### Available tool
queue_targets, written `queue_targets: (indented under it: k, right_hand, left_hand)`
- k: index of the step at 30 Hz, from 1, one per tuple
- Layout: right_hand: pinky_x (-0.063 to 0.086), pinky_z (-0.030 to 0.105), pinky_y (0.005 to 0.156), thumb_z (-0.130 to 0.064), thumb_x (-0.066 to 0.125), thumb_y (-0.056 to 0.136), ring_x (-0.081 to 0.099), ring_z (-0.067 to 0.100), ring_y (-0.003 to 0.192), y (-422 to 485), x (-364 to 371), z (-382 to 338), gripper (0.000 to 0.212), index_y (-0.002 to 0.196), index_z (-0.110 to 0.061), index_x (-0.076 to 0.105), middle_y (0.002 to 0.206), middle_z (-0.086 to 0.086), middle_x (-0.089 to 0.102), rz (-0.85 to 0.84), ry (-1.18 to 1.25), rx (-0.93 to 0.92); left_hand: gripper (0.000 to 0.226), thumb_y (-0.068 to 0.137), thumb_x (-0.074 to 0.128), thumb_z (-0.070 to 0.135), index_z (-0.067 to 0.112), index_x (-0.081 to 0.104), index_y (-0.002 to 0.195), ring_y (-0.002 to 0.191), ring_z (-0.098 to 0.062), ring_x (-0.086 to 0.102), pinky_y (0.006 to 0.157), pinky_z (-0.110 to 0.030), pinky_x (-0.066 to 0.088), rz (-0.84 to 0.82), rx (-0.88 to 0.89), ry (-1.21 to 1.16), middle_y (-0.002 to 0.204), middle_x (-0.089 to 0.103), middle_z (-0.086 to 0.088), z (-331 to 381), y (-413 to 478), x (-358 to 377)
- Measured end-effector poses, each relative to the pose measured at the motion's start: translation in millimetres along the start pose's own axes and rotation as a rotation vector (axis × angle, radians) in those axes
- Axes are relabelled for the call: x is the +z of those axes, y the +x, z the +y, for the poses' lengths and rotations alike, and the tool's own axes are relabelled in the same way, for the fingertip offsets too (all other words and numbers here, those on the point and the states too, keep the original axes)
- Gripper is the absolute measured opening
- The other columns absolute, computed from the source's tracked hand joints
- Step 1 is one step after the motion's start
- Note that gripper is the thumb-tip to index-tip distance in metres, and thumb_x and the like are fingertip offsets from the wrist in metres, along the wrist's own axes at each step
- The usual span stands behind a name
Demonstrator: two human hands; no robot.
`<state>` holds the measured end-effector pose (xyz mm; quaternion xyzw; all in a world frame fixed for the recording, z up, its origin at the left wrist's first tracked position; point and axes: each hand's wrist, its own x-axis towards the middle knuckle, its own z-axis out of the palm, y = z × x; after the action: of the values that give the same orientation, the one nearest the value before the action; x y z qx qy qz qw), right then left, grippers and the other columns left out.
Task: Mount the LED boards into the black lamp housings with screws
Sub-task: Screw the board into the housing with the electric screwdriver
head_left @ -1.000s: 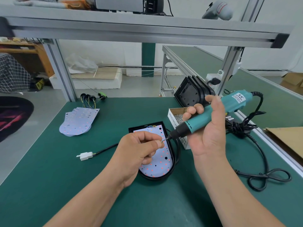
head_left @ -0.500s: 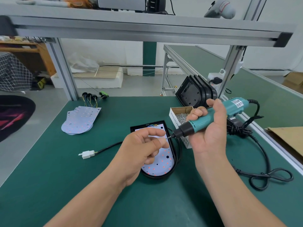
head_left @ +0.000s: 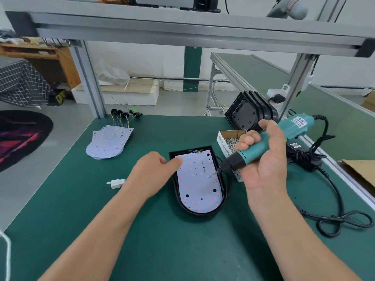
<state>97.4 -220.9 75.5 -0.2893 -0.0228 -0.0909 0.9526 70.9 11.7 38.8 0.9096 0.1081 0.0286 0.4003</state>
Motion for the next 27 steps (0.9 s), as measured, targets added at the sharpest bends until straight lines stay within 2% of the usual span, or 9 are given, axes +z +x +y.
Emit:
queue_targets:
  k: [2,5,8,13,21,27]
  right_hand:
    - [0.046,0.025,0.054,-0.025,0.070,0.097,0.048,0.013,0.059,-0.3,-0.4,2.5,0.012,0.100,-0.018,0.060,0.071,-0.002,0.045,-0.020,-0.039,0.022]
    - [0.044,0.025,0.053,-0.026,0.065,0.100,0.047,0.013,0.057,-1.6,-2.0,7.5,0.013,0.105,-0.017,0.057,0.070,-0.002,0.044,-0.067,-0.115,0.059]
    - [0.043,0.025,0.051,-0.026,0.061,0.100,0.047,0.014,0.056,-3.0,-3.2,11.8,0.012,0.105,-0.018,0.054,0.068,-0.002,0.044,-0.134,-0.207,0.062]
    - [0.043,0.027,0.051,-0.025,0.061,0.098,0.048,0.015,0.054,-6.4,-3.3,14.6,0.003,0.098,-0.022,0.060,0.068,0.000,0.044,-0.235,-0.294,0.081]
    - [0.042,0.028,0.052,-0.029,0.070,0.089,0.048,0.020,0.053,-13.0,1.9,20.3,0.012,0.095,-0.023,0.062,0.066,0.001,0.044,-0.292,-0.377,0.070]
    - [0.043,0.028,0.053,-0.028,0.070,0.088,0.047,0.021,0.053,-14.9,4.1,20.4,0.014,0.097,-0.022,0.061,0.066,0.002,0.044,-0.321,-0.386,0.051]
  left_hand:
    - [0.066,0.085,0.066,0.068,0.022,0.023,0.066,0.053,-0.019,0.021,0.056,-0.034,0.018,-0.053,0.011,0.062,0.059,0.023,0.004,-1.3,0.2,4.7]
    - [0.065,0.076,0.065,0.071,0.019,0.029,0.061,0.048,-0.017,0.028,0.055,-0.032,0.024,-0.101,0.011,0.098,0.052,0.029,0.009,-2.7,0.0,10.9]
    - [0.058,0.070,0.063,0.068,0.013,0.046,0.065,0.057,-0.019,0.041,0.060,-0.033,0.032,-0.155,0.013,0.039,0.061,0.044,0.005,-1.6,-1.4,13.3]
    - [0.046,0.066,0.065,0.061,0.018,0.049,0.069,0.062,-0.021,0.042,0.062,-0.033,0.033,-0.165,0.003,-0.050,0.067,0.048,0.000,1.1,0.0,14.2]
    - [0.043,0.065,0.066,0.059,0.019,0.050,0.069,0.059,-0.021,0.040,0.060,-0.033,0.032,-0.160,-0.010,-0.054,0.064,0.046,0.002,-1.7,5.3,18.6]
    - [0.045,0.066,0.068,0.057,0.020,0.044,0.066,0.056,-0.020,0.035,0.057,-0.032,0.029,-0.148,-0.003,-0.059,0.059,0.040,0.005,-5.8,8.2,21.3]
